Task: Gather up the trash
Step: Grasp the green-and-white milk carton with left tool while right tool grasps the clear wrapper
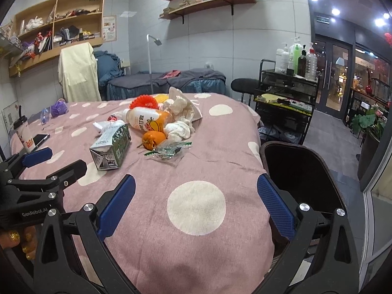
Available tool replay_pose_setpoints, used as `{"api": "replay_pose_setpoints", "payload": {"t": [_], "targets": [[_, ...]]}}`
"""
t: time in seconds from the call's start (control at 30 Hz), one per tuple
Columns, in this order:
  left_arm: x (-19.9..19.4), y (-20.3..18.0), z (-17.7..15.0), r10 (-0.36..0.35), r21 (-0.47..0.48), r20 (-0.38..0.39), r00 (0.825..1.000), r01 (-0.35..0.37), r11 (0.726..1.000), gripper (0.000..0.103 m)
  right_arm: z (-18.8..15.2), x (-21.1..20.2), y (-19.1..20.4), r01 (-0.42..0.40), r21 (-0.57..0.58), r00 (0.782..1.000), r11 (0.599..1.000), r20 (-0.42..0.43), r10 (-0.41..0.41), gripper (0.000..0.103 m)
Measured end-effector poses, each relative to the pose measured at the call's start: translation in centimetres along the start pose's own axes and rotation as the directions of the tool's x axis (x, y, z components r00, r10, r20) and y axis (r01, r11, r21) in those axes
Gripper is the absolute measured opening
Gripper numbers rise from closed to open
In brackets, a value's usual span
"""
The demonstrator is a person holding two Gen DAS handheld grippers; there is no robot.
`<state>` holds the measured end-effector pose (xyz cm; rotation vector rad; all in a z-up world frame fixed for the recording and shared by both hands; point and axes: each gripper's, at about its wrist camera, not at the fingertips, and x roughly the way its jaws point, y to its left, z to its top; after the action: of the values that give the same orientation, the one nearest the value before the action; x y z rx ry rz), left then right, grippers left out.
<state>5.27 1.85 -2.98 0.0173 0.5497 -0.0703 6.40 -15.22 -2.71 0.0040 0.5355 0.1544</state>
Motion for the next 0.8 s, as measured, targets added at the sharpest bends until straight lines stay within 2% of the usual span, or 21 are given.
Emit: {"api": "replay_pose_setpoints", "payload": {"t": [0.13, 0.2, 0.3, 0.37, 0.43, 0.53, 0.67, 0.73, 0.8], "targets": [[1.3, 0.8, 2.1, -0.012, -0.005, -0.014, 1.0, 0.012, 1.0, 0.097, 1.6, 3.7, -0.7, -0.038, 0.016, 0.992, 0.999, -0.122, 0.04, 0.098], [2.1, 1.5, 3.5, -0.025, -0.024, -0.032, 0.999, 0.025, 0.999, 0.097, 2.3, 5.2, -1.0, -0.042, 0.025, 0.987, 0.999, -0.151, 0.045, 0.098], [4.3, 1.9, 5.6, -0.065, -0.035, -0.109, 0.992, 0.062, 0.998, 0.097, 3.2, 6.4, -0.7, -0.03, 0.001, 0.987, 1.0, -0.157, 0.03, 0.098], [6.5, 1.7, 6.6, -0.062, -0.011, -0.183, 0.981, 0.061, 0.998, 0.097, 3.6, 6.6, -0.6, -0.027, -0.009, 0.988, 1.0, -0.15, 0.025, 0.098], [8.7, 1.8, 7.1, -0.072, -0.007, -0.259, 0.963, 0.073, 0.997, 0.097, 3.9, 6.6, -0.4, -0.022, -0.016, 0.99, 1.0, -0.137, 0.02, 0.098], [11.6, 2.6, 7.4, -0.11, -0.052, -0.361, 0.926, 0.098, 0.994, 0.094, 4.0, 6.5, -0.1, -0.016, -0.037, 0.991, 0.999, -0.131, 0.011, 0.098], [14.6, 4.4, 7.2, -0.154, -0.144, -0.484, 0.861, 0.095, 0.985, 0.082, 4.1, 6.2, 0.3, -0.007, -0.06, 0.992, 0.998, -0.124, 0.0, 0.098], [15.5, 4.8, 7.0, -0.177, -0.169, -0.52, 0.835, 0.103, 0.98, 0.078, 4.1, 6.2, 0.6, -0.006, -0.071, 0.993, 0.997, -0.12, -0.003, 0.098], [16.0, 4.8, 6.9, -0.193, -0.174, -0.541, 0.819, 0.116, 0.978, 0.077, 4.3, 6.5, 0.9, -0.021, -0.071, 0.992, 0.997, -0.128, 0.011, 0.098]]}}
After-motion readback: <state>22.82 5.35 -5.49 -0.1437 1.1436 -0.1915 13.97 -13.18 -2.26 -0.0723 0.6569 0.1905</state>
